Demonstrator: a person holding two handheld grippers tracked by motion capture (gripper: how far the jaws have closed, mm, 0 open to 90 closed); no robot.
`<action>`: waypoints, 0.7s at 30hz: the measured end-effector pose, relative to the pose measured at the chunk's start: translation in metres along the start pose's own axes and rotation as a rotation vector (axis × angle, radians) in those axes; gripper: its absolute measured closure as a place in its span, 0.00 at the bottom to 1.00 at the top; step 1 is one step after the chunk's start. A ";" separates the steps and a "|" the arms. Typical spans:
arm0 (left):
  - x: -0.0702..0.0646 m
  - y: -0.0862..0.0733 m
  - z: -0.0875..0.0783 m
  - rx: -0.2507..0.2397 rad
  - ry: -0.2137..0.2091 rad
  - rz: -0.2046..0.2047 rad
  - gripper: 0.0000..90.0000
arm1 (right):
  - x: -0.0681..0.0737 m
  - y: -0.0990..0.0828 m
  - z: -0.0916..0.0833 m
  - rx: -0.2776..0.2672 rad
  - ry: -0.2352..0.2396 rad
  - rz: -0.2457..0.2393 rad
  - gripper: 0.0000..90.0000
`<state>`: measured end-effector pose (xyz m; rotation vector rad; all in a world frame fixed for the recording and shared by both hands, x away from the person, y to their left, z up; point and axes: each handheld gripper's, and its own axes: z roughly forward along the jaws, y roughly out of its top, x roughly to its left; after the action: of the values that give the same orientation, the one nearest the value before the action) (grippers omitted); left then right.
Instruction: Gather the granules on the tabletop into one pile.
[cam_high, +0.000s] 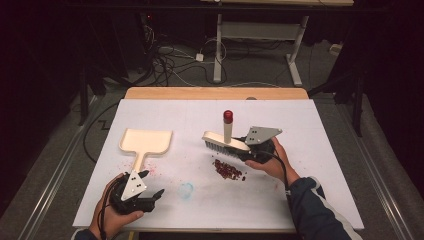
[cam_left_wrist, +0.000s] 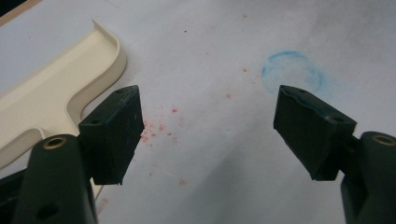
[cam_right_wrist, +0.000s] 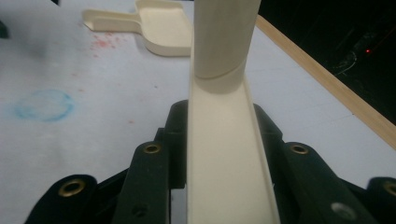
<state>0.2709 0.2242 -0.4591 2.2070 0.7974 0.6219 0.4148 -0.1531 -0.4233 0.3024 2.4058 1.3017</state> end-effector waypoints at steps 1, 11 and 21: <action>-0.001 -0.001 0.000 0.004 -0.003 -0.013 0.26 | -0.002 -0.002 0.006 0.011 -0.009 -0.005 0.75; -0.003 -0.001 0.003 0.028 -0.018 -0.002 0.26 | 0.003 -0.011 0.029 0.030 0.063 -0.042 0.75; -0.004 -0.002 0.002 0.034 -0.030 0.008 0.26 | 0.011 -0.023 0.002 0.029 0.162 -0.100 0.75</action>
<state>0.2685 0.2214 -0.4629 2.2456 0.7900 0.5822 0.4057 -0.1599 -0.4464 0.0856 2.5393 1.2921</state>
